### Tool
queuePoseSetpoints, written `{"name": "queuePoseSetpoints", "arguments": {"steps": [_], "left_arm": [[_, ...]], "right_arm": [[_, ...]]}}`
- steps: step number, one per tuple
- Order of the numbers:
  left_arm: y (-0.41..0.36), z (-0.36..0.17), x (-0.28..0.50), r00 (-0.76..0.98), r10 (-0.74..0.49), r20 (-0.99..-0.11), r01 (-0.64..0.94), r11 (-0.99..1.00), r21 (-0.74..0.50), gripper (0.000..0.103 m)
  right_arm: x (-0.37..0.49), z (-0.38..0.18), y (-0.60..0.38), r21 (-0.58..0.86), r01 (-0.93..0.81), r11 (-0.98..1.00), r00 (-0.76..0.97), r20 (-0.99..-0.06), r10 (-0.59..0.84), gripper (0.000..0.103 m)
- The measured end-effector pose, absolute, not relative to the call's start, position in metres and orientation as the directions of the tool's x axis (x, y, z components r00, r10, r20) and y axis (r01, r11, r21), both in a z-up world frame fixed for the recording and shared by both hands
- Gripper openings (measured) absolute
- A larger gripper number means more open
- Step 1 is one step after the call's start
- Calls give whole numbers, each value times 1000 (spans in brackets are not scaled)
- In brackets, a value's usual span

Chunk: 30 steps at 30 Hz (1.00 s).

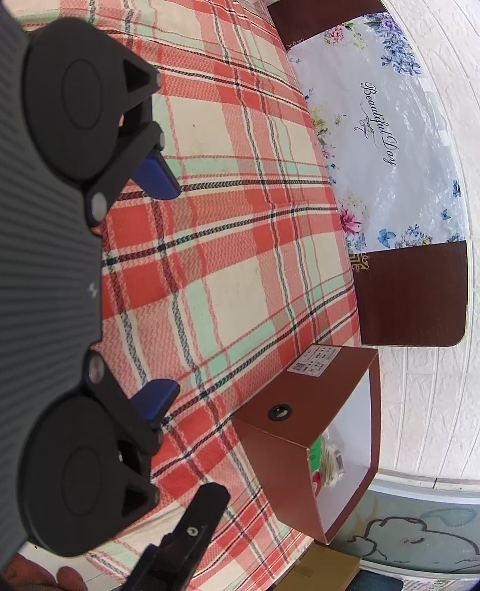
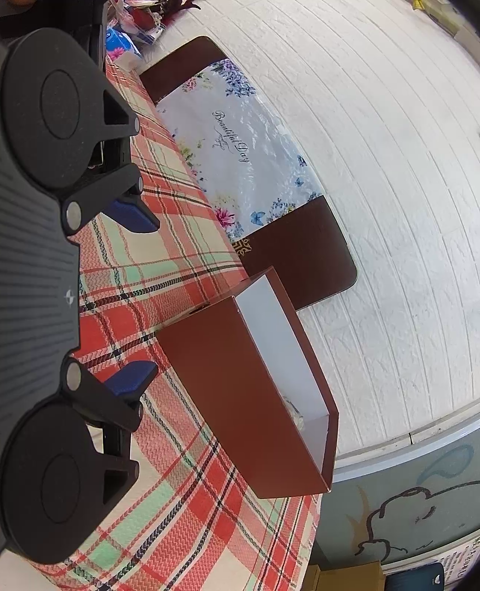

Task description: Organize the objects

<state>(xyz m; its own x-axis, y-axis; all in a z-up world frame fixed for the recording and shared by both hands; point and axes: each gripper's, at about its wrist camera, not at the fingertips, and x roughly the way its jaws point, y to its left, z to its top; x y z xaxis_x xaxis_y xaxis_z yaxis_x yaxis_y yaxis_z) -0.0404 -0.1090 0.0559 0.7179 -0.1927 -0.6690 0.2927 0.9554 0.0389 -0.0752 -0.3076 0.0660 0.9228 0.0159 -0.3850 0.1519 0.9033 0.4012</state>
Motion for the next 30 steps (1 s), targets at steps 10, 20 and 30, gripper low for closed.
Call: {"name": "queuePoseSetpoints", "arguments": {"steps": [10,20,30], "left_arm": [[-106,60,-47,732,-221,-645,309,951,24,103],[-97,64,-54,785,-214,-581,274,962,17,103],[-95,66,-62,820,-168,-547,238,969,59,103]], "right_arm": [[-81,70,-293,365,135,921,930,-366,9,76],[-82,70,-287,354,138,925,932,-363,0,76],[-90,71,-282,346,138,928,933,-359,-5,76]]}}
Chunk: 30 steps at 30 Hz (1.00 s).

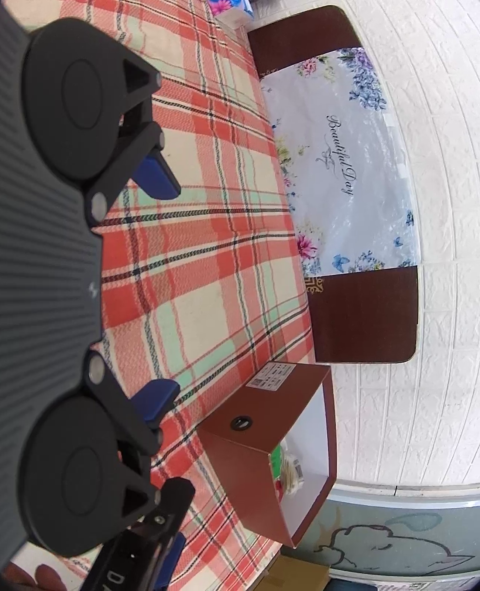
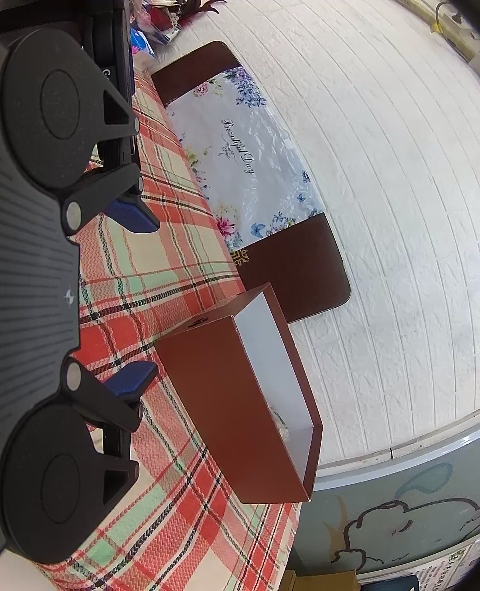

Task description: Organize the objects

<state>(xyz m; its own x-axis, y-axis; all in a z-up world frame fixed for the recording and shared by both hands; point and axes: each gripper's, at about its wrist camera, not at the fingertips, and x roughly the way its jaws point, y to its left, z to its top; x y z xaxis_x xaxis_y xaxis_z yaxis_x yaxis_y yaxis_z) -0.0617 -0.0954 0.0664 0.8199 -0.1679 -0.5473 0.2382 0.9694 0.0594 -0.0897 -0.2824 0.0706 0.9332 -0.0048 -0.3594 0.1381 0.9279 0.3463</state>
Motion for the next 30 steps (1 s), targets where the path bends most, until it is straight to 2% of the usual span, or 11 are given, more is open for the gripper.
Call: {"name": "queuePoseSetpoints", "arguments": {"steps": [12,18,30], "left_arm": [[-89,70,-76,786,-170,-594,237,971,35,103],[-77,76,-82,805,-150,-574,196,980,20,103],[-81,66,-68,785,-118,-608,187,981,51,103]], "right_arm": [[-111,82,-273,332,130,934,945,-326,-15,77],[-117,86,-260,304,112,946,946,-325,-8,78],[-104,77,-264,310,113,944,941,-339,-1,80]]}}
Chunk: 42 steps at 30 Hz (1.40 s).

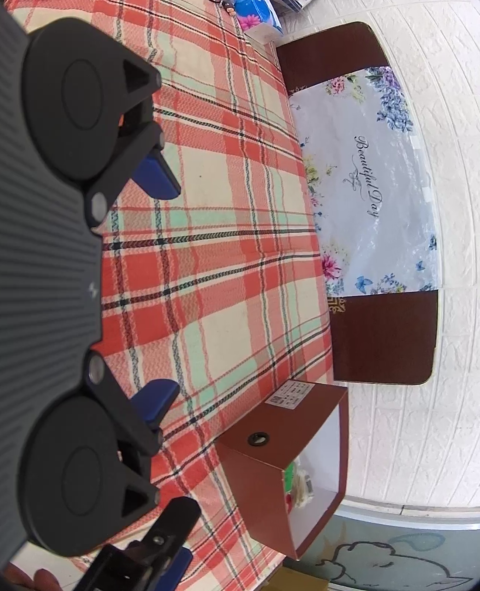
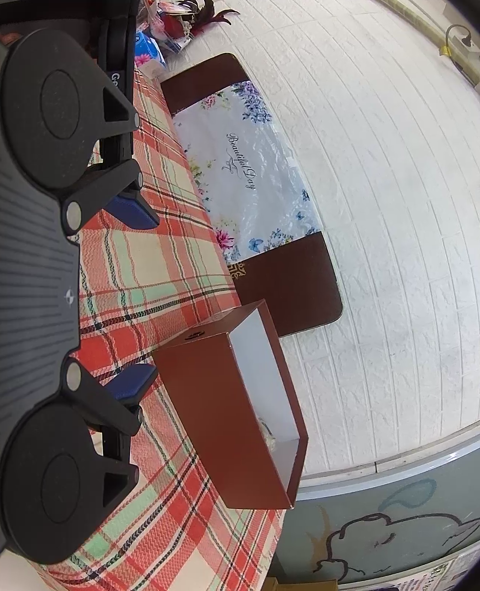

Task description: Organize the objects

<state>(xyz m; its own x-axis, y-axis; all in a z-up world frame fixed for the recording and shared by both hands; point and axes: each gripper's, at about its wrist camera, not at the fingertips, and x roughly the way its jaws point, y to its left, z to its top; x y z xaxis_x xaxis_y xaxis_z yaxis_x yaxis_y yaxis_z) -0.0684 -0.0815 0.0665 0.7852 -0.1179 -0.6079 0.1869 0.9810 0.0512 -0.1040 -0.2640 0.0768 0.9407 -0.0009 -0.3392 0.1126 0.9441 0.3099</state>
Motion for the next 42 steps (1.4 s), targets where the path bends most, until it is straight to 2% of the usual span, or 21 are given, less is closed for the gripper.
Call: {"name": "queuePoseSetpoints", "arguments": {"steps": [8,13,35,42], "left_arm": [[-85,60,-63,777,-104,-621,187,980,70,103],[-94,56,-61,784,-72,-617,194,972,133,103],[-78,58,-62,790,-25,-612,123,985,119,103],[-75,59,-66,811,-10,-585,114,983,141,103]], "right_arm": [[-96,66,-268,309,111,945,930,-368,11,80],[-95,64,-269,308,121,943,925,-379,5,80],[-91,61,-255,285,116,951,913,-407,11,80],[-91,62,-247,265,111,958,912,-410,8,80]]}}
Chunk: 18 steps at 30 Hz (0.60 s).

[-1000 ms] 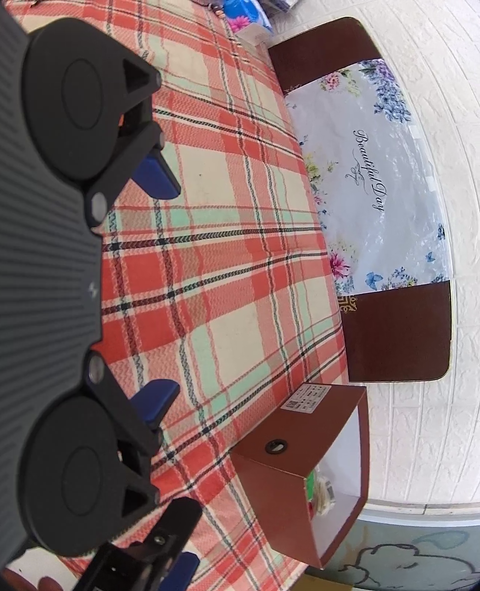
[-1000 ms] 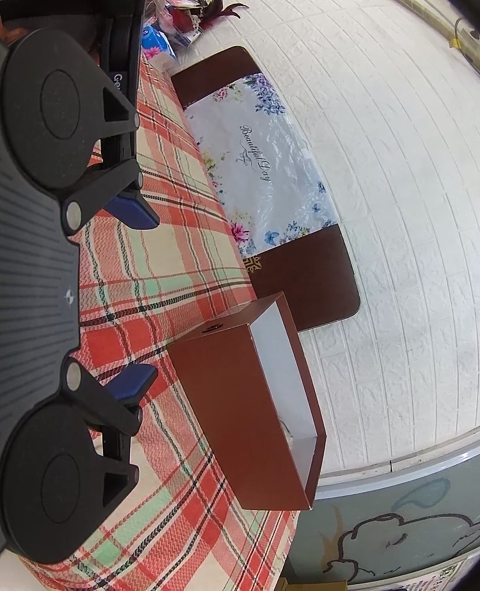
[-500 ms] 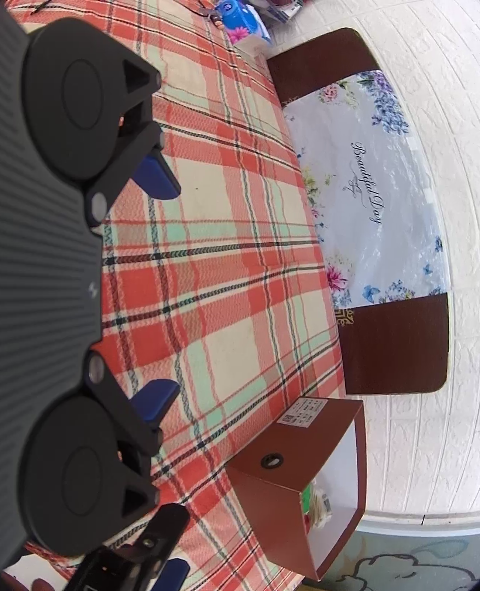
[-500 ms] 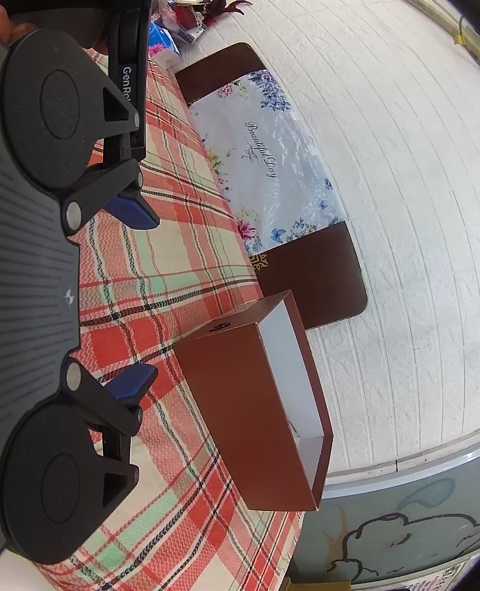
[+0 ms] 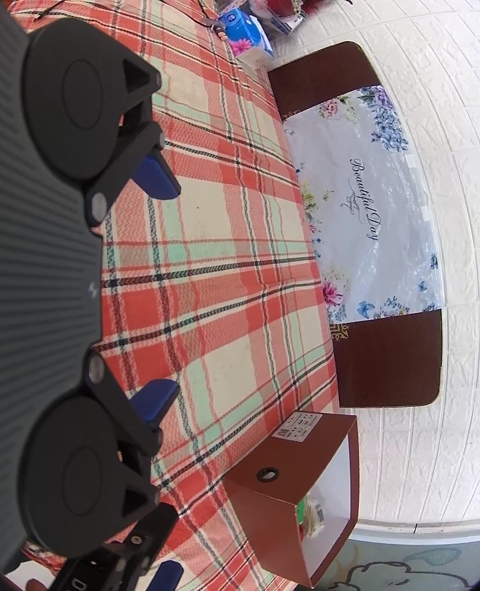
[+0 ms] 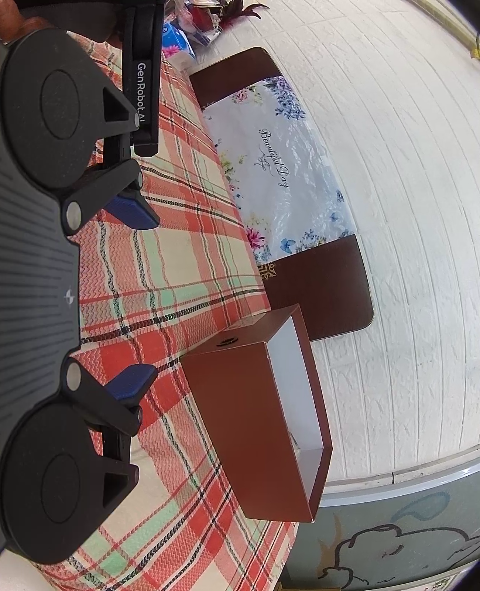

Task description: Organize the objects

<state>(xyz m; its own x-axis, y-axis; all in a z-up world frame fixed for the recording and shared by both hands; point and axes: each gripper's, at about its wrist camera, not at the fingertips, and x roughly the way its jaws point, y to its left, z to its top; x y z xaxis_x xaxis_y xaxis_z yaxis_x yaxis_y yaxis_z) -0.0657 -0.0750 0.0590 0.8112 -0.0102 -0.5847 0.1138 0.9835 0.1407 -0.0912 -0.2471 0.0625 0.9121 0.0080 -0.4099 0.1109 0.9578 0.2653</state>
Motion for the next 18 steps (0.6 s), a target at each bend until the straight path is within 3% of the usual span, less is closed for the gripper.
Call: {"name": "queuePoseSetpoints", "arguments": {"steps": [7,18], "left_arm": [[-70,66,-73,861,14,-509,72,986,149,103],[-70,74,-70,876,83,-475,8,982,187,103]], "right_arm": [[-90,61,-244,253,110,961,905,-424,8,80],[-92,60,-246,261,109,959,909,-416,10,80]]}}
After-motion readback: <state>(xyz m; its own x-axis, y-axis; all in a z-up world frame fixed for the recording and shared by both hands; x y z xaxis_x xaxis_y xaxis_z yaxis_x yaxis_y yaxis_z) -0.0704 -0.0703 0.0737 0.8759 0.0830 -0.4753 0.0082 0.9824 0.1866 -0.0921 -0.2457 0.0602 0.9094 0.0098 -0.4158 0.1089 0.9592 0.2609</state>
